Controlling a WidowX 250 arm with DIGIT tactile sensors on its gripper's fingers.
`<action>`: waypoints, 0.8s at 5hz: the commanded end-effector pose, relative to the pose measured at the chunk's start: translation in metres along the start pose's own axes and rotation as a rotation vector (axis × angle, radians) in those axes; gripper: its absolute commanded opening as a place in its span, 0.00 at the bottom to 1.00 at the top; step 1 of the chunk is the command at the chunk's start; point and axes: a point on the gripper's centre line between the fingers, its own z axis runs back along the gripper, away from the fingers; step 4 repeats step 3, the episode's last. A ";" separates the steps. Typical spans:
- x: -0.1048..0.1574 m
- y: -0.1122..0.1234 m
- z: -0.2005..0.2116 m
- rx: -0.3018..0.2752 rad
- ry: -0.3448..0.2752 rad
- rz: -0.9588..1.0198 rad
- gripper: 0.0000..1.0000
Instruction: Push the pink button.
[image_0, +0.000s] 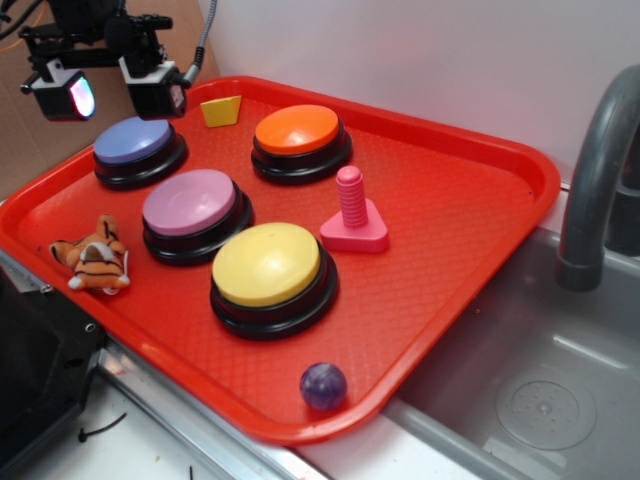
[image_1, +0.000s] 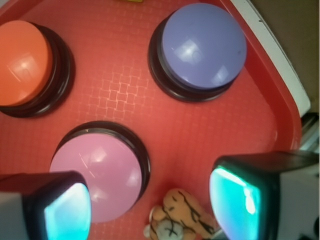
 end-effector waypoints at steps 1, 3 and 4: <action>0.006 0.007 0.018 -0.026 -0.056 0.013 1.00; 0.002 0.010 0.030 -0.043 -0.053 -0.007 1.00; 0.002 0.010 0.030 -0.043 -0.053 -0.007 1.00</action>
